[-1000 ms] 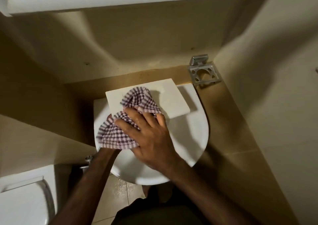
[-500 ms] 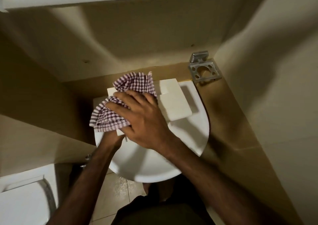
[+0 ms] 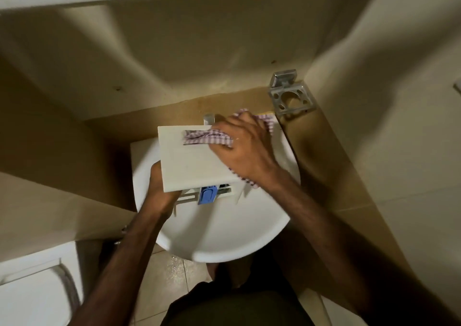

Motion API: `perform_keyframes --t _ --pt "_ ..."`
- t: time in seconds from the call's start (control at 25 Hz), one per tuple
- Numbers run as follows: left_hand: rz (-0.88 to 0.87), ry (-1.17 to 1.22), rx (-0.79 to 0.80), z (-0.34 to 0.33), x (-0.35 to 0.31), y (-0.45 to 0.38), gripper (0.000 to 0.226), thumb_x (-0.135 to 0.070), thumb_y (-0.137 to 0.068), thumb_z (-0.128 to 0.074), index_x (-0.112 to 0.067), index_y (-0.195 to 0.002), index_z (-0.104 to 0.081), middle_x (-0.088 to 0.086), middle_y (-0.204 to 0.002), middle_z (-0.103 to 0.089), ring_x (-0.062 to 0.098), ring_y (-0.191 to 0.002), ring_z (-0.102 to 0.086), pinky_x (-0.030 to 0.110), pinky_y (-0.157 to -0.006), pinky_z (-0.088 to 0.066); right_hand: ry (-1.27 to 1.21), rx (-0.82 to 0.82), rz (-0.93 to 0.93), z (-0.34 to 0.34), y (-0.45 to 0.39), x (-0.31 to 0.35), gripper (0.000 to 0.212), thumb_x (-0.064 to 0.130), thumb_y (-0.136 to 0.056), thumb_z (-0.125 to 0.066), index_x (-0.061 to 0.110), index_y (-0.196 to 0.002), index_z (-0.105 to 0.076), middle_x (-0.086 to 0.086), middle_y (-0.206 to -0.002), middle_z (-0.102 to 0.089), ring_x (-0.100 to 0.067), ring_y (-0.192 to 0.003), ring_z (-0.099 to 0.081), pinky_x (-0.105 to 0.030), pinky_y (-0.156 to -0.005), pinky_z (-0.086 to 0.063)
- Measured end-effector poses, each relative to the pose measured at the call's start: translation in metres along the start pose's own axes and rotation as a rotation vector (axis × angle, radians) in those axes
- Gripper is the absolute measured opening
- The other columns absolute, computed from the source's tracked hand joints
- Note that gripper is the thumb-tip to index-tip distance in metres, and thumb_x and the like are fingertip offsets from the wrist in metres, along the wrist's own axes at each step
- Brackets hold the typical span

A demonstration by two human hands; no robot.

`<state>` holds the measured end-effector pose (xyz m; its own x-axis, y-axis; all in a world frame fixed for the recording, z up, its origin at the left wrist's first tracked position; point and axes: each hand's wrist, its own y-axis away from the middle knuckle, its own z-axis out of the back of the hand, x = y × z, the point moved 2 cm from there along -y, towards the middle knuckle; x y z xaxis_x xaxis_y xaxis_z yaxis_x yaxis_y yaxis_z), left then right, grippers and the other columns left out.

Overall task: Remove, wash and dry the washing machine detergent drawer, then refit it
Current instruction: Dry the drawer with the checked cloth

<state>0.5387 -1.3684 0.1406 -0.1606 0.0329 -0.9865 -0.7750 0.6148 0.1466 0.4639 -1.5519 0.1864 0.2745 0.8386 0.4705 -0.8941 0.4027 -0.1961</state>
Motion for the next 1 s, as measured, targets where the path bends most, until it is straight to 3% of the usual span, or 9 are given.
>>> perform_keyframes --t 0.12,0.28,0.36,0.44,0.56,0.68,0.76,0.88,1.0 --pt "0.030 -0.004 -0.021 0.004 -0.003 -0.003 0.016 -0.031 -0.061 -0.074 -0.032 -0.076 -0.079 -0.014 -0.073 -0.074 -0.001 -0.067 -0.067 0.019 -0.063 -0.056 0.057 0.020 -0.166 -0.003 -0.002 -0.027 0.056 0.060 -0.087 -0.041 0.027 -0.123 -0.069 0.003 -0.126 -0.060 -0.022 -0.117 -0.051 -0.049 -0.099 -0.044" --pt "0.045 -0.095 0.006 -0.015 -0.005 0.000 0.044 0.000 -0.078 -0.071 -0.030 -0.110 -0.066 -0.013 -0.105 -0.063 0.007 -0.102 -0.059 0.011 -0.086 -0.050 0.025 0.011 0.190 -0.027 0.006 0.057 0.056 0.045 -0.085 -0.049 0.030 -0.136 -0.066 0.004 -0.140 -0.062 -0.025 -0.126 -0.053 -0.044 -0.099 -0.040" --pt "0.099 -0.148 -0.052 -0.013 -0.002 0.003 0.039 0.010 -0.093 -0.063 -0.027 -0.102 -0.058 -0.013 -0.104 -0.055 0.015 -0.117 -0.057 -0.001 -0.076 -0.043 0.027 0.059 0.311 -0.023 0.012 0.061 0.060 0.040 -0.085 -0.052 0.031 -0.143 -0.063 0.002 -0.149 -0.058 -0.025 -0.133 -0.051 -0.042 -0.102 -0.035" --pt "0.086 0.014 -0.077 -0.007 0.002 0.000 0.026 -0.003 -0.082 -0.077 -0.026 -0.086 -0.067 -0.013 -0.088 -0.066 -0.003 -0.097 -0.068 0.003 -0.065 -0.048 0.018 0.078 0.177 -0.009 0.015 0.029 0.057 0.044 -0.092 -0.054 0.033 -0.148 -0.059 0.003 -0.153 -0.055 -0.024 -0.137 -0.049 -0.043 -0.111 -0.034" --pt "0.161 0.123 -0.091 0.003 0.010 -0.001 0.033 -0.041 -0.052 -0.091 -0.038 -0.083 -0.082 -0.014 -0.084 -0.078 0.001 -0.083 -0.073 0.017 -0.071 -0.057 -0.061 0.241 -0.252 0.015 0.015 -0.040 0.048 0.043 -0.102 -0.060 0.036 -0.150 -0.055 0.004 -0.151 -0.057 -0.021 -0.135 -0.052 -0.040 -0.112 -0.039" --pt "0.221 0.269 -0.226 0.009 0.018 -0.006 0.022 -0.014 -0.083 -0.080 -0.028 -0.100 -0.077 -0.009 -0.097 -0.079 0.018 -0.105 -0.069 0.034 -0.090 -0.057 -0.450 0.116 -0.496 0.028 0.014 -0.083 0.030 0.034 -0.104 -0.063 0.019 -0.127 -0.072 -0.005 -0.120 -0.076 -0.023 -0.107 -0.071 -0.036 -0.091 -0.055" --pt "0.250 0.336 -0.234 0.010 0.013 -0.011 0.021 -0.012 -0.094 -0.068 -0.027 -0.099 -0.081 -0.004 -0.105 -0.078 0.021 -0.110 -0.069 0.042 -0.103 -0.052 -0.714 -0.046 -0.650 0.021 0.023 -0.092 0.034 0.036 -0.103 -0.062 0.015 -0.128 -0.072 -0.008 -0.116 -0.077 -0.025 -0.106 -0.075 -0.049 -0.095 -0.061" --pt "0.335 0.384 -0.218 0.003 0.001 -0.014 0.026 -0.024 -0.096 -0.065 -0.034 -0.081 -0.084 -0.007 -0.091 -0.079 0.013 -0.086 -0.074 0.037 -0.089 -0.056 -1.104 -0.219 -0.757 0.018 0.034 -0.082 0.057 0.044 -0.095 -0.061 0.020 -0.146 -0.056 -0.008 -0.136 -0.068 -0.026 -0.122 -0.069 -0.051 -0.102 -0.058" --pt "0.383 0.461 -0.191 -0.006 -0.004 -0.010 0.022 -0.029 -0.095 -0.068 -0.032 -0.077 -0.082 -0.008 -0.087 -0.079 0.011 -0.075 -0.075 0.032 -0.076 -0.058 -1.070 -0.156 -0.643 0.027 0.028 -0.054 0.050 0.029 -0.102 -0.058 0.018 -0.150 -0.047 -0.003 -0.132 -0.065 -0.020 -0.115 -0.067 -0.043 -0.096 -0.060"
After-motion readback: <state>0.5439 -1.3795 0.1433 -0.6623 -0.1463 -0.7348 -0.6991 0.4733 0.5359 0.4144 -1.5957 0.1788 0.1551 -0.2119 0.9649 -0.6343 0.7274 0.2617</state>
